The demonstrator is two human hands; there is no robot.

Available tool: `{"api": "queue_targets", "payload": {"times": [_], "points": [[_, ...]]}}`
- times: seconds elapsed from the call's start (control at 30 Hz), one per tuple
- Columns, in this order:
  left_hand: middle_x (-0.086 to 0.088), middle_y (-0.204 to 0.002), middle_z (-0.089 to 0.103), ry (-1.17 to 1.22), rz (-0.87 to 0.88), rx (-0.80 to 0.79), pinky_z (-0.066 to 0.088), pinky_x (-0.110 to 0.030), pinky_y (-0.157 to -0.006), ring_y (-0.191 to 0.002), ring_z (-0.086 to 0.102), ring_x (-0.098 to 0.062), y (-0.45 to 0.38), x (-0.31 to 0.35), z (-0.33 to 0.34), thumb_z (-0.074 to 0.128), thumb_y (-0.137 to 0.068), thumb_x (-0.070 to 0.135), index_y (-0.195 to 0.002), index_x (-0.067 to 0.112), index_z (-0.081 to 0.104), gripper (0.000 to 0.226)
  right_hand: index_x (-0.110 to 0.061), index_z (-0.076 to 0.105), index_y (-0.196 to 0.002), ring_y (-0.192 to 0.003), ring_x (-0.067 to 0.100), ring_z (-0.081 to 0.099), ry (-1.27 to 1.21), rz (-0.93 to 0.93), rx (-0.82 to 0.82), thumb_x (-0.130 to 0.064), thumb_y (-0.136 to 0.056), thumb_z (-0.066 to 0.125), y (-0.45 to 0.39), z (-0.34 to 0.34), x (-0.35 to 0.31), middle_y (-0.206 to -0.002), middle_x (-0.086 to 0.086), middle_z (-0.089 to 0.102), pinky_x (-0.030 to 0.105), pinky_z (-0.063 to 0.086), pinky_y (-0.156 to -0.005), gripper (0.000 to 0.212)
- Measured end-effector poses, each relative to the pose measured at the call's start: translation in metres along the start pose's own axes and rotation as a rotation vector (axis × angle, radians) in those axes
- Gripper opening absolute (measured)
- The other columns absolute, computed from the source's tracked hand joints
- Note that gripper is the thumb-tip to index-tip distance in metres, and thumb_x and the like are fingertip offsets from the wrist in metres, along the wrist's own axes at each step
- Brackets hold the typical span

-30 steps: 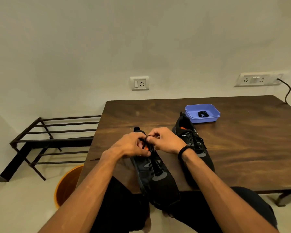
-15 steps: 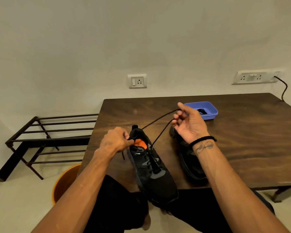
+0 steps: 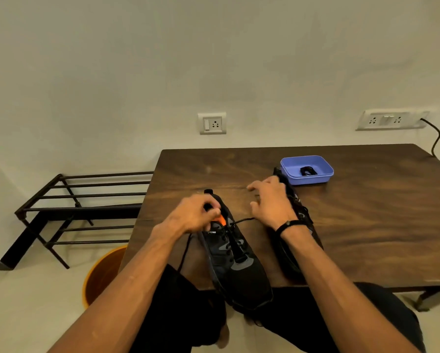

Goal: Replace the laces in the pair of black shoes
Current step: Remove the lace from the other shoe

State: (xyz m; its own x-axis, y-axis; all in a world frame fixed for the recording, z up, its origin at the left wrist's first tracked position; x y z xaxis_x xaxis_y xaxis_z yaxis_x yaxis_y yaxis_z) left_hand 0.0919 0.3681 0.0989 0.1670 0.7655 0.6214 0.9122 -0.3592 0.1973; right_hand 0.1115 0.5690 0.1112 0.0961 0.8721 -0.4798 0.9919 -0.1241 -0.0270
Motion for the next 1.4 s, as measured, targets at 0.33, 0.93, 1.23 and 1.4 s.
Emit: {"api": "queue_targets", "payload": {"times": [0.33, 0.93, 1.23, 1.4], "points": [[-0.005, -0.073, 0.075, 0.077, -0.095, -0.268, 0.058, -0.026, -0.060, -0.062, 0.071, -0.016, -0.007, -0.012, 0.029, 0.050, -0.108, 0.033, -0.107, 0.013, 0.064, 0.025, -0.031, 0.061, -0.130, -0.120, 0.028, 0.054, 0.222, -0.226, -0.488, -0.065, -0.069, 0.085, 0.024, 0.051, -0.042, -0.120, 0.004, 0.058, 0.043, 0.049, -0.098, 0.074], [0.016, -0.064, 0.061, -0.289, 0.258, 0.136, 0.047, -0.027, -0.066, -0.061, 0.056, -0.003, -0.023, 0.016, 0.008, 0.071, -0.080, 0.035, -0.072, 0.033, 0.065, 0.010, -0.031, 0.065, -0.106, -0.098, 0.024, 0.066, 0.223, -0.190, -0.157, -0.090, -0.055, 0.074, 0.008, 0.043, -0.024, -0.090, -0.005, 0.068, 0.036, 0.053, -0.068, 0.078], [0.023, -0.053, 0.058, -0.004, 0.174, -0.114, 0.037, -0.009, -0.051, -0.051, 0.053, 0.007, -0.031, 0.003, 0.021, 0.070, -0.097, 0.033, -0.082, 0.022, 0.075, 0.019, -0.031, 0.063, -0.103, -0.100, 0.023, 0.064, 0.214, -0.162, -0.179, -0.084, -0.055, 0.079, 0.005, 0.046, -0.024, -0.094, -0.004, 0.067, 0.035, 0.048, -0.067, 0.073], [-0.001, -0.061, 0.055, 0.439, -0.091, -0.058, 0.041, -0.027, -0.053, -0.049, 0.046, -0.011, -0.029, -0.019, 0.009, 0.051, -0.103, 0.032, -0.078, 0.016, 0.064, 0.032, -0.032, 0.064, -0.120, -0.105, 0.024, 0.065, 0.190, -0.125, -0.183, -0.086, -0.054, 0.077, 0.002, 0.045, -0.020, -0.106, -0.002, 0.070, 0.038, 0.054, -0.076, 0.086]]}}
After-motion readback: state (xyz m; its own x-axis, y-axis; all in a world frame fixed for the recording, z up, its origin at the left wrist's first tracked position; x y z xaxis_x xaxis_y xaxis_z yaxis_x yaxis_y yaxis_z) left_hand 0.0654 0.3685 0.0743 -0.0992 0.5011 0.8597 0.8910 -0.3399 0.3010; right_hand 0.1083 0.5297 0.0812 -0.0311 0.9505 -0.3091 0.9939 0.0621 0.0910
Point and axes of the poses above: each hand's wrist, its own y-axis away from the middle knuckle, its own z-axis out of the palm, x = y × z, the point moved 7 cm from there along -y, towards the middle knuckle
